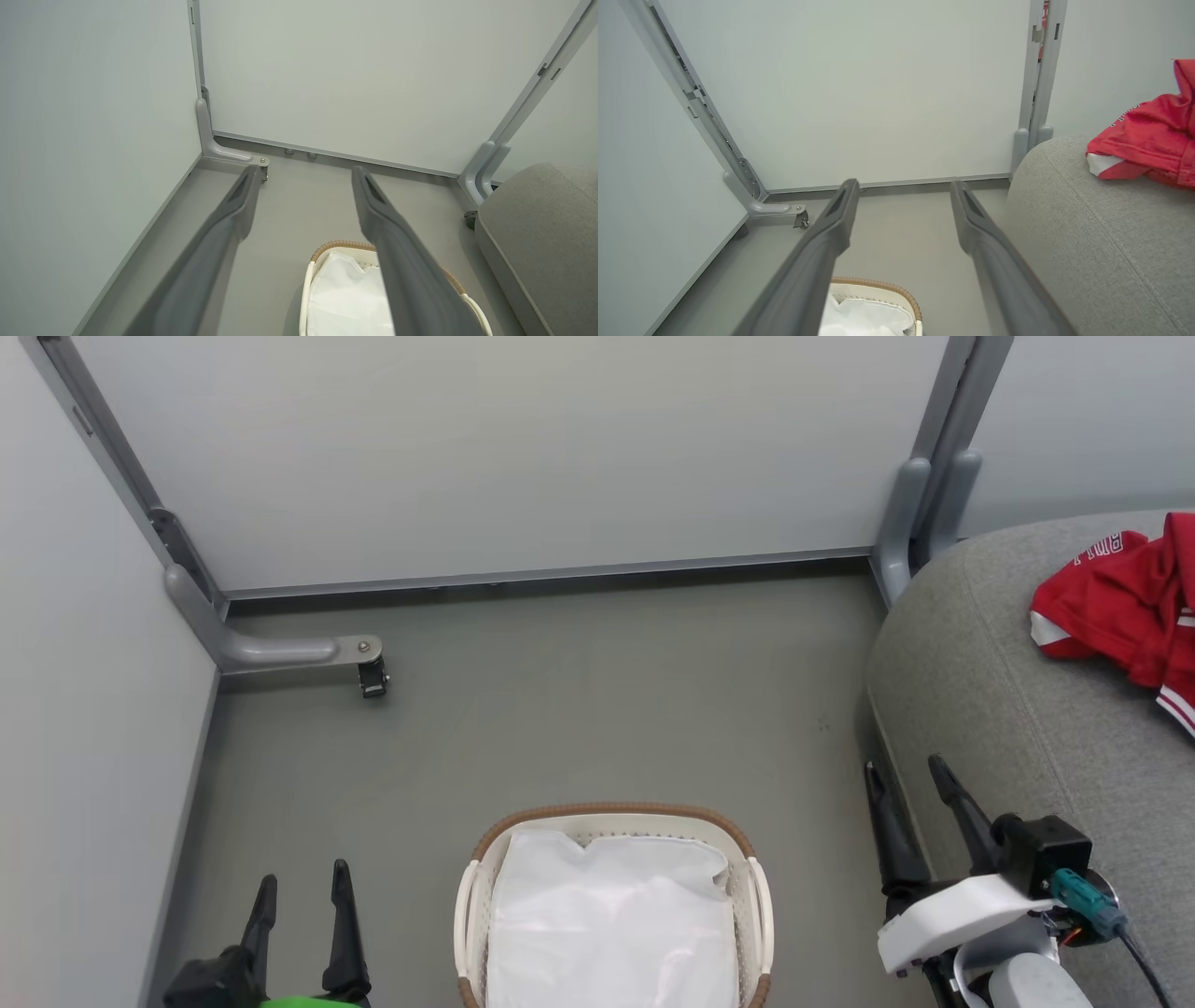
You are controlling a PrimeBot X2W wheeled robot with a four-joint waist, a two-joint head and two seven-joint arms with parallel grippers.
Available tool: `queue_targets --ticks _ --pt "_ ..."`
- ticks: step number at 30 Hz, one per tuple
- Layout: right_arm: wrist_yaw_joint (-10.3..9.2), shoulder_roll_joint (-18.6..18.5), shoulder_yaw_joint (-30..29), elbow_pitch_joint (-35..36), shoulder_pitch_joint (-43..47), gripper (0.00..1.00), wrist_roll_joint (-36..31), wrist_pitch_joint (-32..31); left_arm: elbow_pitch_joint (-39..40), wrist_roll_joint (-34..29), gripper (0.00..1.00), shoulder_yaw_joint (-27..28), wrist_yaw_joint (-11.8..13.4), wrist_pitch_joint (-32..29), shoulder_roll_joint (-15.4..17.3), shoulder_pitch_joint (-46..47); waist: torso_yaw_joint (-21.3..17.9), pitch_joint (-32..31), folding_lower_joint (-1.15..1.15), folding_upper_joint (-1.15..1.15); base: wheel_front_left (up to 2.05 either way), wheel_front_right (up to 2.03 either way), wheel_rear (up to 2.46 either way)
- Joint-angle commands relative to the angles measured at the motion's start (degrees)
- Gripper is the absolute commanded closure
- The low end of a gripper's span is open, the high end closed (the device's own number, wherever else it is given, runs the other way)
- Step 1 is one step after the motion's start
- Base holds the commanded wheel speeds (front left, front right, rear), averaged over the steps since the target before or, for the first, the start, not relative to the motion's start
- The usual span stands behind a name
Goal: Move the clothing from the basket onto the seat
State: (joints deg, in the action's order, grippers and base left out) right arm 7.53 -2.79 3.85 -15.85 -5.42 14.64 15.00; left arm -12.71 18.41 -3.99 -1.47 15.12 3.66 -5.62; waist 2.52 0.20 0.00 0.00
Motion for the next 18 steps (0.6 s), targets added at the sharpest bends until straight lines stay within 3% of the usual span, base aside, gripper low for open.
queue_targets --ticks 1,18 --pt "-0.08 -0.3 0.2 0.3 1.0 0.0 -0.4 0.3 0.4 -0.2 0.0 0.3 -0.2 0.0 -0.2 -0.9 0.0 -0.1 0.0 0.0 0.0 0.0 0.0" --pt "-0.08 -0.2 2.1 -0.5 1.5 0.0 -0.3 0.3 -0.8 -0.8 0.0 0.8 -1.1 0.0 -0.7 -0.3 -0.3 -0.2 0.0 0.0 0.0 0.0 0.0"
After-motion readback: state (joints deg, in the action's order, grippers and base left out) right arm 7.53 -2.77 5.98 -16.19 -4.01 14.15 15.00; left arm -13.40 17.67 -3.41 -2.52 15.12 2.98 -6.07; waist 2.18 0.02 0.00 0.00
